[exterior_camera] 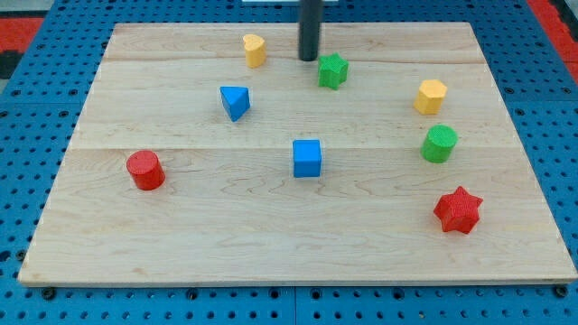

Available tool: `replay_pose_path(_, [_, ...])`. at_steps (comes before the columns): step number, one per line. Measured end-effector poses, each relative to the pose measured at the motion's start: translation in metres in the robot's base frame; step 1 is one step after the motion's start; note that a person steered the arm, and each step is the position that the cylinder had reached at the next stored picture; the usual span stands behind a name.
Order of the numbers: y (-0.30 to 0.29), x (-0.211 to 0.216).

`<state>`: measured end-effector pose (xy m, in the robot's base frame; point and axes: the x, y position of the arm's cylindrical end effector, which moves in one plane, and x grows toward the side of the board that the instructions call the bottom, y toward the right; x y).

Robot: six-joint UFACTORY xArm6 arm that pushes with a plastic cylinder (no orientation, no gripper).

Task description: Move the green star closer to the green circle

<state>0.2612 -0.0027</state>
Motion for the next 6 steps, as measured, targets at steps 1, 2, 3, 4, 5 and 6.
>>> replay_pose_path(1, [-0.033,0.004])
replay_pose_path(2, [-0.007,0.049])
replay_pose_path(3, [0.051,0.05])
replay_pose_path(4, [0.086,0.05])
replay_pose_path(5, [0.06,0.034])
replay_pose_path(6, [0.096,0.03])
